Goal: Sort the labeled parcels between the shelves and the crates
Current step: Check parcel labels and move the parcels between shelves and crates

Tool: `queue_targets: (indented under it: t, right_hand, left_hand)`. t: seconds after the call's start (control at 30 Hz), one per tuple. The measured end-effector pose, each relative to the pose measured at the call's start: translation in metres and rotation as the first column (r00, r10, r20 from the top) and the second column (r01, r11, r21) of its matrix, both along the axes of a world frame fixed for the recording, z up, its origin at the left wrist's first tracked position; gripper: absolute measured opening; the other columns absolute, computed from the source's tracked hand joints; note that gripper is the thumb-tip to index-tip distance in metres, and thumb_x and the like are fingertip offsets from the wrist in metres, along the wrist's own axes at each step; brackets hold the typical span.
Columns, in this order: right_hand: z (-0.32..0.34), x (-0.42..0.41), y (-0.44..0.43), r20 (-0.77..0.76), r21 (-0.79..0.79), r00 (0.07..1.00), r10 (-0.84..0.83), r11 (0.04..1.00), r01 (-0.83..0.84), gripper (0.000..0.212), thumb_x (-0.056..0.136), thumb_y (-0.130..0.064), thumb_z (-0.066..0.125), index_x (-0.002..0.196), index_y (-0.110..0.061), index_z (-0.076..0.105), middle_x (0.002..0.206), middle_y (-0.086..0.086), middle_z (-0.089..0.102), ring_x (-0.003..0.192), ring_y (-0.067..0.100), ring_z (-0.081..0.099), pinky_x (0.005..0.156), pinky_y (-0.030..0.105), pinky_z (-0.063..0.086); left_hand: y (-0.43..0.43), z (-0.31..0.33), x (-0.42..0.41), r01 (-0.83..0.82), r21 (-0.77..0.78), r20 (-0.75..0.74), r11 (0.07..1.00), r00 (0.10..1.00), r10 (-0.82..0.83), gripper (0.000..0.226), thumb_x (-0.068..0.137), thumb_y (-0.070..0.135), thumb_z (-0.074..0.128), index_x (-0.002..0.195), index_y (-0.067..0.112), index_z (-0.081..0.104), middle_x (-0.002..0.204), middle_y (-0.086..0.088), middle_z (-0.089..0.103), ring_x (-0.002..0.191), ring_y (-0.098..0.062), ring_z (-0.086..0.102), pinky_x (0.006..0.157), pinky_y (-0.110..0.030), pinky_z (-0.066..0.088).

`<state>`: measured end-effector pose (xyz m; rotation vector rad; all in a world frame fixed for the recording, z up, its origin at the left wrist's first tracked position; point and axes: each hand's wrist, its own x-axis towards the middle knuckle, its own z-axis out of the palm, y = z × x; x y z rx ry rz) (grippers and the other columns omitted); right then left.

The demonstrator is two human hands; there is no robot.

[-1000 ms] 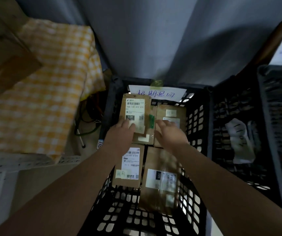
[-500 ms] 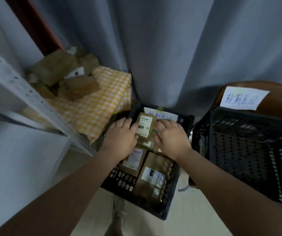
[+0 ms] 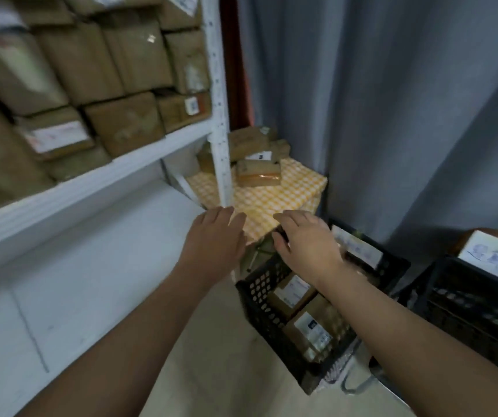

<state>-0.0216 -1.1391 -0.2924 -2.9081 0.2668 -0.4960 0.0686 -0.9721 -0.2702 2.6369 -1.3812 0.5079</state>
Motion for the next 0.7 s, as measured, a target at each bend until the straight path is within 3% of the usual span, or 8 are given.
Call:
queue_targets:
  t: [0.17,0.37,0.5,0.6,0.7]
  right_hand:
    - [0.037,0.033,0.088,0.138,0.000,0.981,0.138,0.990,-0.139,0.035,0.093,-0.025,0.056,0.123,-0.008,0.060,0.120,0.011,0.063,0.112,0.031,0.056,0.093,0.041,0.043]
    - [0.073,0.068,0.221,0.250,-0.057,0.915,0.318,0.948,-0.314,0.034,0.093,-0.025,0.055,0.122,-0.008,0.062,0.119,0.010,0.065,0.111,0.028,0.058,0.096,0.041,0.044]
    - [0.094,0.077,0.324,0.334,-0.049,0.858,0.390,0.916,-0.398,0.032,0.089,-0.024,0.061,0.117,-0.009,0.065,0.114,0.009,0.068,0.104,0.029,0.063,0.091,0.040,0.048]
    - [0.108,0.081,0.398,0.417,-0.051,0.791,0.447,0.881,-0.470,0.027,0.083,-0.019,0.067,0.107,-0.006,0.068,0.104,0.010,0.070,0.093,0.033,0.065,0.080,0.042,0.052]
    - [0.121,0.083,0.467,0.470,-0.032,0.734,0.491,0.840,-0.542,0.028,0.080,-0.016,0.069,0.106,-0.004,0.068,0.104,0.012,0.070,0.093,0.035,0.065,0.080,0.043,0.051]
  left_hand:
    - [0.097,0.028,0.006,-0.199,0.004,0.090,0.980,0.976,0.198,0.043,0.080,0.028,0.071,0.117,0.008,0.064,0.118,-0.017,0.064,0.108,-0.036,0.061,0.089,-0.043,0.049]
    - [0.231,0.069,0.008,-0.375,-0.062,0.163,0.925,0.911,0.380,0.044,0.091,0.034,0.057,0.128,0.011,0.054,0.132,-0.015,0.055,0.121,-0.034,0.050,0.098,-0.044,0.040]
    - [0.330,0.100,-0.005,-0.441,-0.112,0.218,0.891,0.864,0.455,0.042,0.084,0.029,0.066,0.120,0.008,0.061,0.119,-0.016,0.062,0.109,-0.036,0.057,0.087,-0.043,0.047]
    - [0.400,0.119,-0.018,-0.508,-0.110,0.251,0.854,0.817,0.518,0.038,0.085,0.031,0.064,0.116,0.009,0.062,0.120,-0.014,0.061,0.110,-0.035,0.057,0.089,-0.042,0.046]
    - [0.467,0.133,-0.035,-0.580,-0.130,0.278,0.804,0.757,0.591,0.038,0.085,0.032,0.064,0.116,0.010,0.063,0.119,-0.013,0.062,0.109,-0.034,0.058,0.089,-0.041,0.046]
